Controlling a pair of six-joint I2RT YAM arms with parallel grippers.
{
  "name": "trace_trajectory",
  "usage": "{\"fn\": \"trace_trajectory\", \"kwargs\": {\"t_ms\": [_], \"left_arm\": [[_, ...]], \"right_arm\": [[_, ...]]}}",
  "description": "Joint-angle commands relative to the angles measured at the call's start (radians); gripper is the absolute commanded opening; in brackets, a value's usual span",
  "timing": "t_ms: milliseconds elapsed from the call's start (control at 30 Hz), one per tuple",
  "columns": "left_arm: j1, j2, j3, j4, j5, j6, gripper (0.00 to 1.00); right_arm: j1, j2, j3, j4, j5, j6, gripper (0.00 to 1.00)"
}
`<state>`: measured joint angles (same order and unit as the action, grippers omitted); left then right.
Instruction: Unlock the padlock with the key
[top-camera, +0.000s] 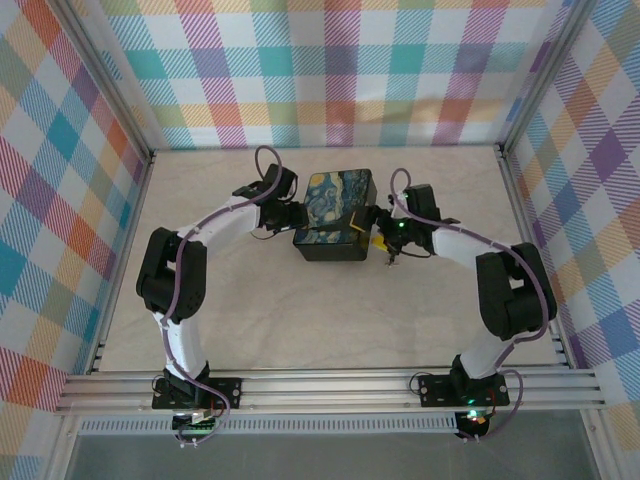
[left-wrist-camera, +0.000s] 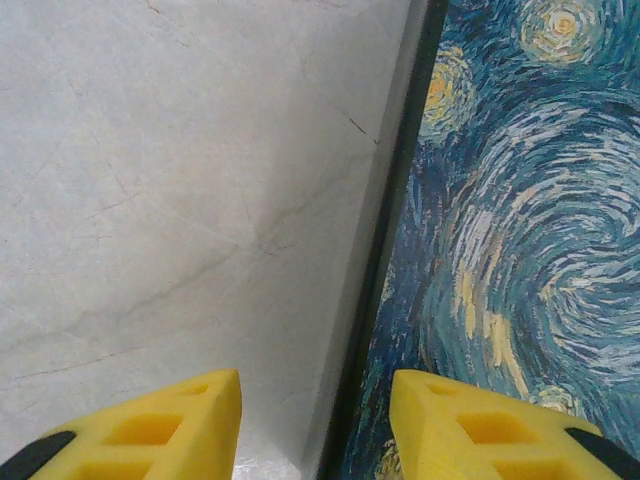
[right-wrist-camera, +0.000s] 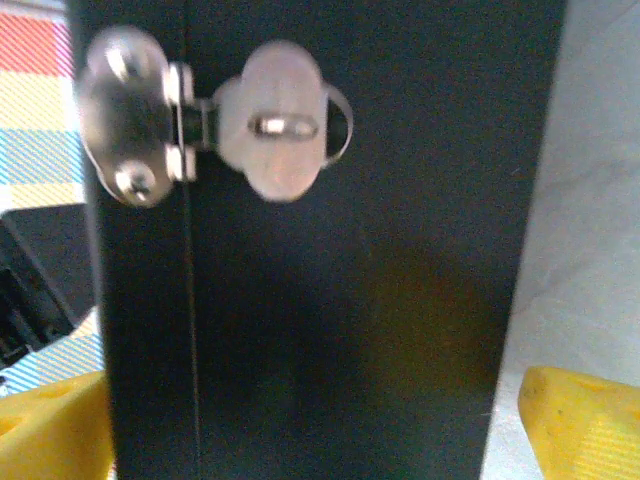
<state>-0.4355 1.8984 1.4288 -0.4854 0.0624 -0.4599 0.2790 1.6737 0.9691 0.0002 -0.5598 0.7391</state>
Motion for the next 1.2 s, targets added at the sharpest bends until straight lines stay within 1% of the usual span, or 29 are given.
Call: {"fn": "trace_trajectory", "kwargs": {"t_ms": [0, 167, 233, 333, 400, 567, 667, 800, 833, 867, 933, 967, 1033, 1100, 1167], "left_arm": [[0.017, 0.107, -0.082, -0.103, -0.042, -0.005, 0.44], [0.017, 0.107, -0.070, -0.114, -0.049, -0.002, 0.44], [0.019, 0.103, -0.058, -0.126, -0.048, -0.007, 0.44], [0.006, 0.078, 0.002, -0.177, -0.022, -0.029, 0.44], [-0.022, 0.058, 0.063, -0.211, -0.041, -0.026, 0.45], [-0.063, 0.099, 0.186, -0.292, -0.074, -0.005, 0.46], [-0.061, 0.095, 0.180, -0.288, -0.066, 0.001, 0.46], [-0.044, -0.020, 0.139, -0.222, -0.023, 0.034, 0.50], [-0.039, -0.050, 0.137, -0.215, -0.026, 0.048, 0.52], [-0.030, -0.084, 0.137, -0.213, -0.046, 0.063, 0.56], [-0.009, -0.157, 0.111, -0.192, -0.123, 0.089, 0.83], [0.001, -0.208, 0.062, -0.143, -0.179, 0.119, 1.00], [0.037, -0.313, -0.082, 0.002, -0.269, 0.193, 1.00], [0.081, -0.428, -0.274, 0.211, -0.350, 0.277, 1.00], [0.136, -0.510, -0.451, 0.376, -0.327, 0.330, 1.00]], "right_arm": [[-0.020, -0.054, -0.001, 0.011, -0.038, -0.036, 1.00], [-0.029, -0.069, 0.006, -0.028, -0.028, -0.069, 1.00], [-0.030, -0.089, 0.014, -0.070, 0.000, -0.094, 1.00], [-0.031, -0.130, 0.035, -0.162, 0.069, -0.154, 1.00], [-0.031, -0.154, 0.048, -0.211, 0.116, -0.188, 1.00], [-0.032, -0.191, 0.066, -0.279, 0.139, -0.233, 1.00], [-0.034, -0.236, 0.060, -0.332, 0.169, -0.273, 1.00], [-0.062, -0.306, 0.038, -0.389, 0.251, -0.364, 1.00], [-0.074, -0.321, 0.024, -0.383, 0.279, -0.382, 1.00], [-0.088, -0.339, -0.002, -0.365, 0.337, -0.400, 1.00], [-0.114, -0.388, -0.090, -0.258, 0.484, -0.426, 1.00], [-0.126, -0.423, -0.156, -0.160, 0.562, -0.458, 1.00], [-0.145, -0.483, -0.278, 0.003, 0.663, -0.538, 1.00], [-0.166, -0.507, -0.371, 0.132, 0.688, -0.623, 1.00], [-0.193, -0.489, -0.416, 0.197, 0.693, -0.656, 1.00]]}}
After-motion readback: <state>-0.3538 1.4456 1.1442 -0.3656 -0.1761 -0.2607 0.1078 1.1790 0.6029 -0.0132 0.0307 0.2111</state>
